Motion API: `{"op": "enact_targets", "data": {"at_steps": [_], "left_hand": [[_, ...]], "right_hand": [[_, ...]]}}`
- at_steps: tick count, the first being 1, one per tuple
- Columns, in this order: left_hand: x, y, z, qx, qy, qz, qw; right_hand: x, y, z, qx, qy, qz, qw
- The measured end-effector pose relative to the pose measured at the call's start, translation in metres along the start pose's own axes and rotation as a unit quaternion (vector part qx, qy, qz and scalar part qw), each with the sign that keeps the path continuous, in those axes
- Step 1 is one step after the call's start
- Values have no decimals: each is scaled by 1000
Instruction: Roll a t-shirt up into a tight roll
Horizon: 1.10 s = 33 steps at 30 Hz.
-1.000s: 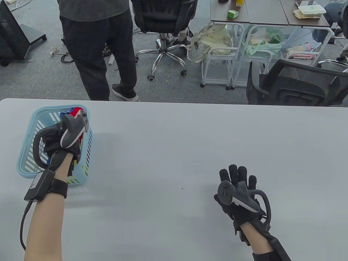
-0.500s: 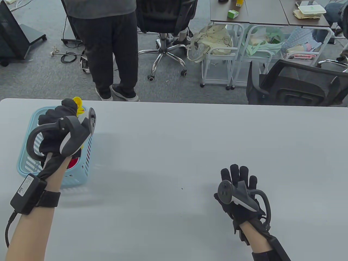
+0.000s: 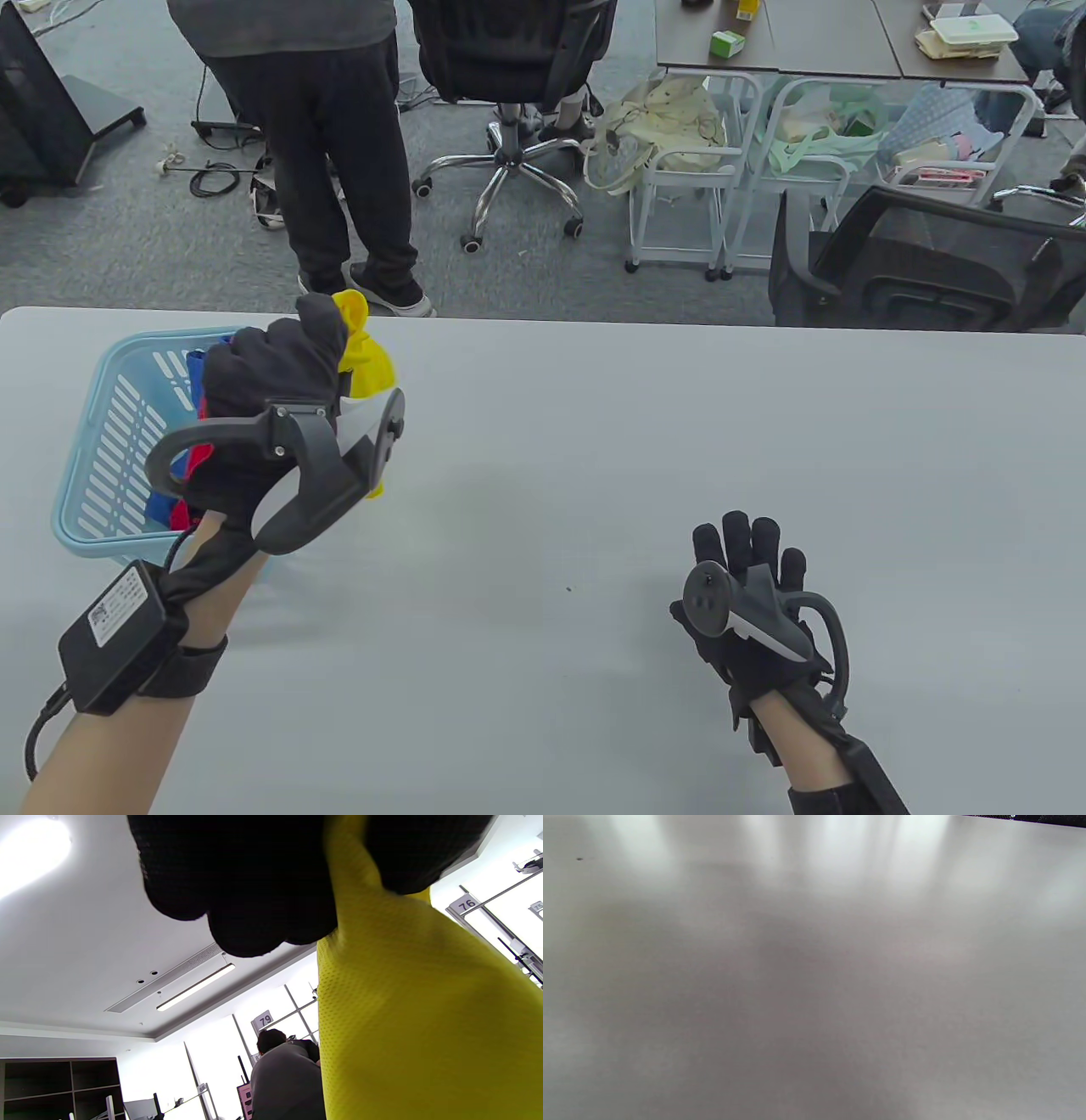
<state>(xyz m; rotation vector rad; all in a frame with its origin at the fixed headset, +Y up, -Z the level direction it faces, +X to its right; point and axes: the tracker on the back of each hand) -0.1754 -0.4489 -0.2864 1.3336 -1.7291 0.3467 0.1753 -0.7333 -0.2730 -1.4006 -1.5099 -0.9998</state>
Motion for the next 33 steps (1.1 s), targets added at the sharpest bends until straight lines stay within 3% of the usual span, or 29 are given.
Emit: {"op": "enact_targets", "data": {"at_steps": [7,21,26,29,32,33], "left_hand": [[18,-30,-20,45,-33,49,997],[38,-72,-20,182,8,121,976],[44,-73,26,261,87,100,956],[55,-71,79,327,186,61,925],[70,-69,135,272,271,8,923],[76,-67,148,252,276,-6,928]], "right_hand": [[0,2,1,-4,0,-2,1000],[-1,7,2,-13,0,-9,1000],[-1,9,2,-16,1,-11,1000],[-1,9,2,-16,2,-10,1000],[-1,9,1,-16,1,-8,1000],[-1,8,1,-16,-1,-7,1000]]}}
Point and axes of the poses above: the tracker on the back of each hand, its own y axis roughly to the little-finger side, its own x axis roughly from the fingertips to the wrist, z = x × y, and after that the axes turned 4 degrees about -z, right-handed
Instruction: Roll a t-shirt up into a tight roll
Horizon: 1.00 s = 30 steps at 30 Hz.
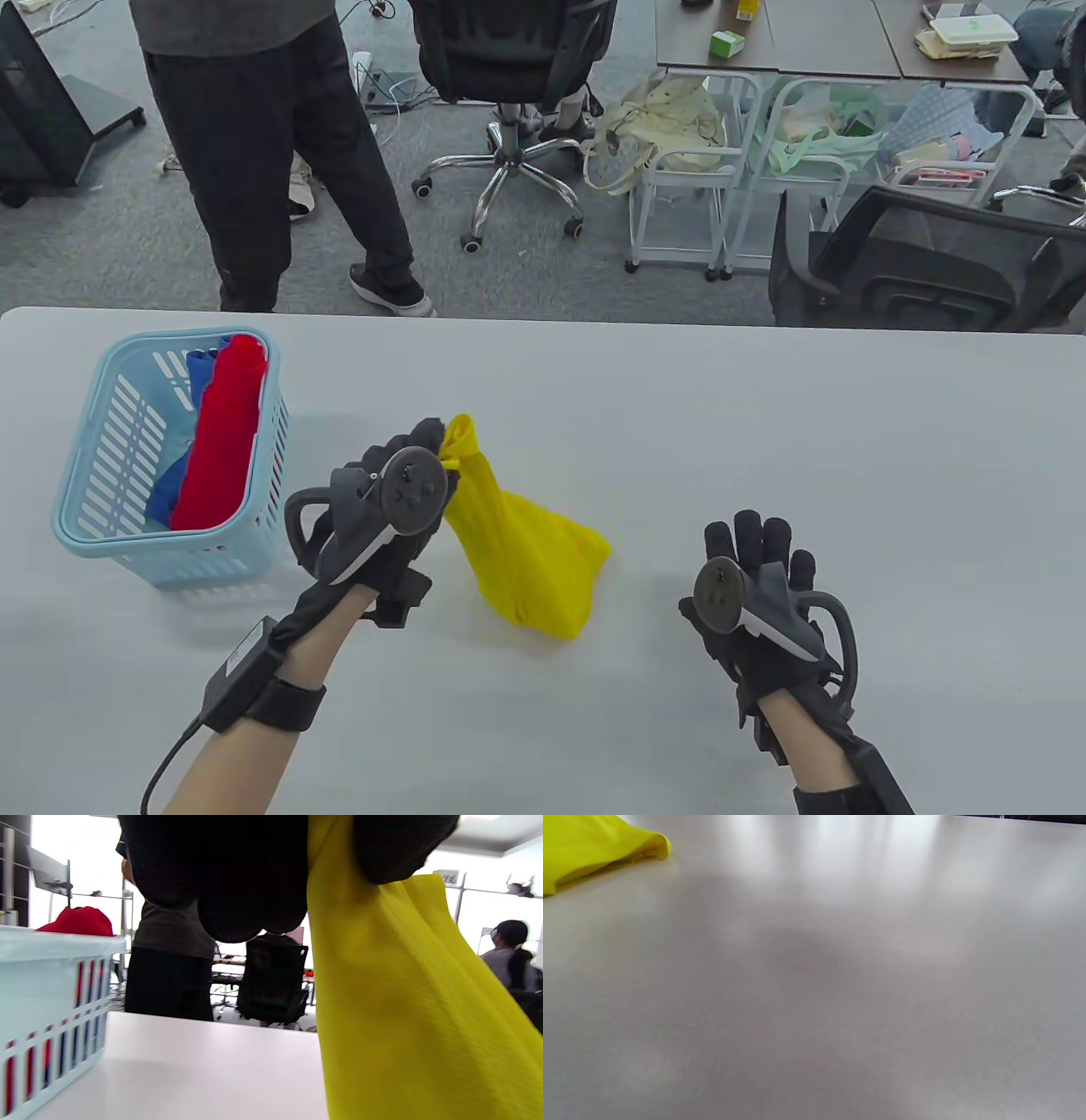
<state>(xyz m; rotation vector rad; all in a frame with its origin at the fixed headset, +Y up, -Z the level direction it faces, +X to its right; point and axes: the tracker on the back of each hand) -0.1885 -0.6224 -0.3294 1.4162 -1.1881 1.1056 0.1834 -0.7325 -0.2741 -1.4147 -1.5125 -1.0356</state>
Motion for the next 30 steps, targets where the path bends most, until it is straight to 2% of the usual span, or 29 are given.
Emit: {"op": "enact_targets", "data": {"at_steps": [2,5,8,9,12,13,15,17,20,23,26,30], "left_hand": [[1,15,23,-28,14,-23,999],[10,18,52,-64,64,-5,996],[12,15,89,-149,159,30,975],[12,16,108,-168,215,33,962],[20,16,160,-115,365,62,922],[27,15,161,-112,355,40,927],[37,4,156,-137,314,98,934],[50,-7,154,-139,332,128,924],[66,-21,153,-154,327,183,914],[68,-18,151,-146,318,194,916],[58,-2,144,-133,322,189,918],[40,31,132,-120,299,113,940]], "right_hand": [[0,-2,-1,1,-4,6,1000],[-1,-10,-5,5,-14,21,1000],[2,-24,-8,11,-26,48,998],[5,-29,-9,16,-26,58,998],[12,-43,-9,21,-30,89,995],[13,-46,-9,20,-32,96,995],[15,-55,-12,12,-44,127,991],[14,-68,-18,-6,-76,176,981],[13,-92,-30,-25,-116,231,966],[9,-101,-40,56,-111,202,971],[1,-90,-39,50,-113,169,978],[-18,-56,-28,42,-101,93,990]]}}
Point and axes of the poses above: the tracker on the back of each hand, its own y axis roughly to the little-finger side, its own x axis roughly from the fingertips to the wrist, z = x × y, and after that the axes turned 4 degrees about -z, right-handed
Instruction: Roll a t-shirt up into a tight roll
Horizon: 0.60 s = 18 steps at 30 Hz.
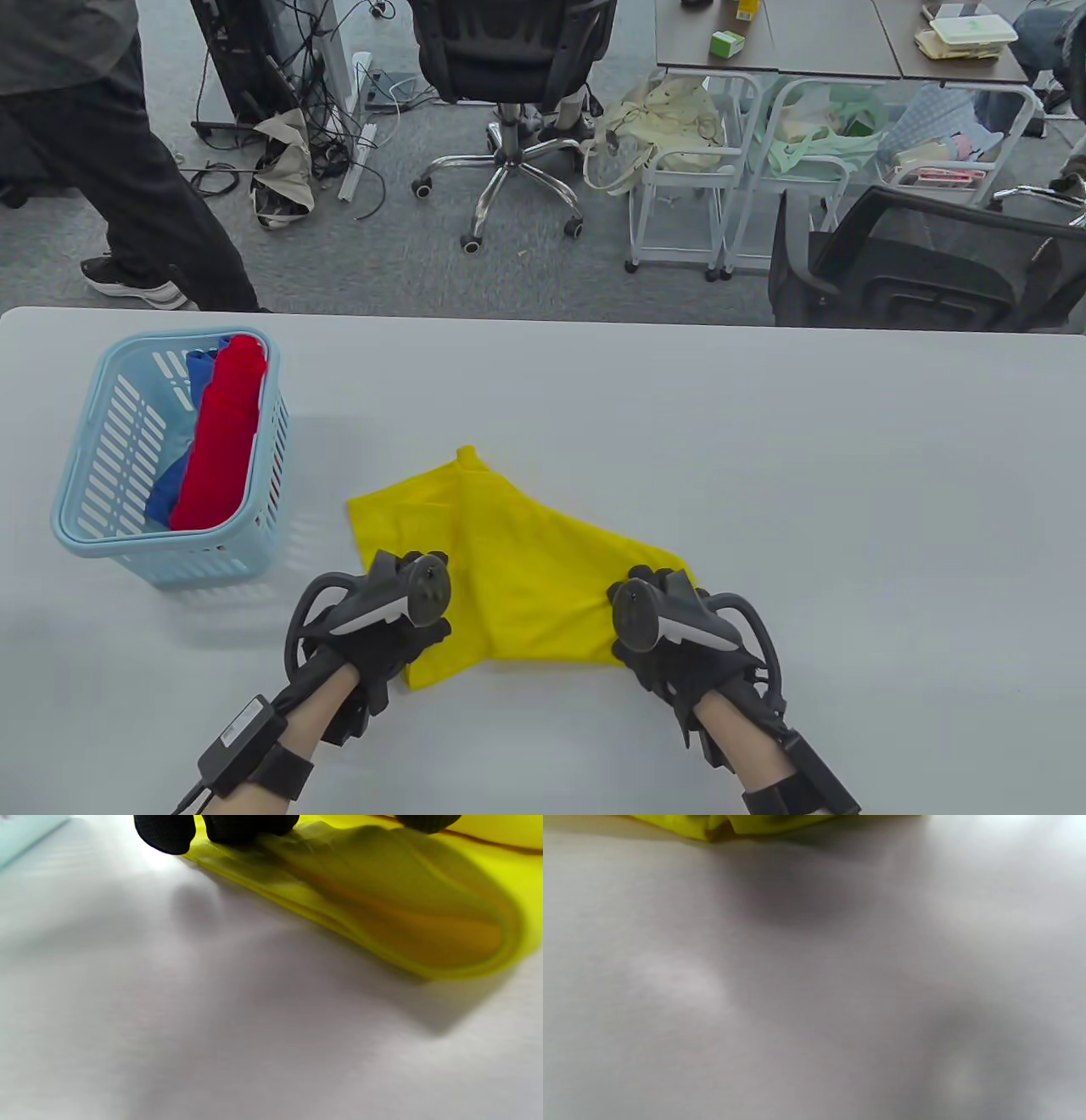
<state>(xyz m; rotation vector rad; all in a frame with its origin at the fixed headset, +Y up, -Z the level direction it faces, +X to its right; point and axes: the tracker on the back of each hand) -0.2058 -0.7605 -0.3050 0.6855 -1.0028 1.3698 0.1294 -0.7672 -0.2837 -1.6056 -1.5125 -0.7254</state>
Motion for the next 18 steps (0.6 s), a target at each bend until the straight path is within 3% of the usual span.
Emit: {"op": "enact_targets", "data": {"at_steps": [3,5,7,11,15,18], "left_hand": [[6,15,-13,-27,-61,-65,996],[7,17,-16,-56,-89,-76,992],[5,17,-12,-55,-95,-79,991],[-8,19,-3,-35,-77,-51,995],[-18,22,9,8,5,-26,1000],[-2,25,-16,-10,-58,-39,998]], "right_hand": [[-10,35,12,-29,11,-80,996],[-21,54,21,-16,12,-157,987],[-22,59,29,4,19,-191,981],[-11,28,44,-12,72,-144,987],[-20,-9,42,-4,48,-79,996],[-39,-15,43,16,43,-101,994]]}}
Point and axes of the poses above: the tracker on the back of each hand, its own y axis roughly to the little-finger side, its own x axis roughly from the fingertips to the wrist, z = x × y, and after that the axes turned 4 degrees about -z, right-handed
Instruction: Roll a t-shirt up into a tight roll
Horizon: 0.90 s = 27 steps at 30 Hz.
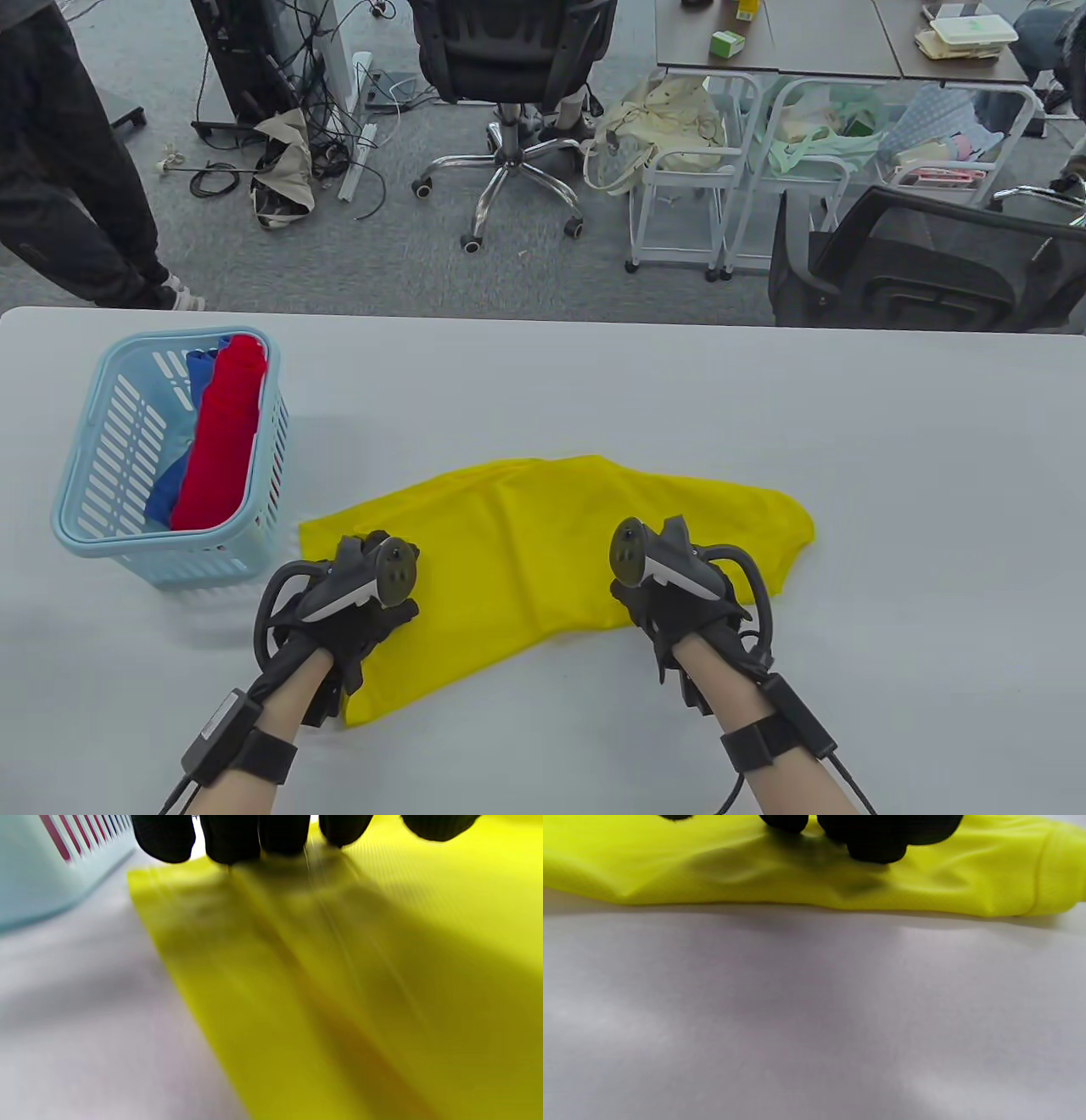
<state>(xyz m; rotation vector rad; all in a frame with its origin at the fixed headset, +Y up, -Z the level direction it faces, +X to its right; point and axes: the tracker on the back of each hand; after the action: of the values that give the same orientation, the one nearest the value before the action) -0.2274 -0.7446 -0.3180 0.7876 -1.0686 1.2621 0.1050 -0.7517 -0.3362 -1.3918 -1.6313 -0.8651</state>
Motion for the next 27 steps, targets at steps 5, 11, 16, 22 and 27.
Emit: {"op": "enact_targets", "data": {"at_steps": [5,11,16,22,27], "left_hand": [[8,20,-10,61,-81,-17,995],[-12,-1,23,14,10,37,999],[14,-10,-12,38,-33,81,995],[17,-12,-4,35,-60,70,995],[6,-31,17,24,5,106,994]], "right_hand": [[-45,-4,8,-48,-63,-47,996],[-19,-53,30,-7,30,-21,999],[-30,-68,14,-11,-31,11,999],[-55,-43,20,-39,-98,73,992],[-30,-67,34,55,1,105,993]]}}
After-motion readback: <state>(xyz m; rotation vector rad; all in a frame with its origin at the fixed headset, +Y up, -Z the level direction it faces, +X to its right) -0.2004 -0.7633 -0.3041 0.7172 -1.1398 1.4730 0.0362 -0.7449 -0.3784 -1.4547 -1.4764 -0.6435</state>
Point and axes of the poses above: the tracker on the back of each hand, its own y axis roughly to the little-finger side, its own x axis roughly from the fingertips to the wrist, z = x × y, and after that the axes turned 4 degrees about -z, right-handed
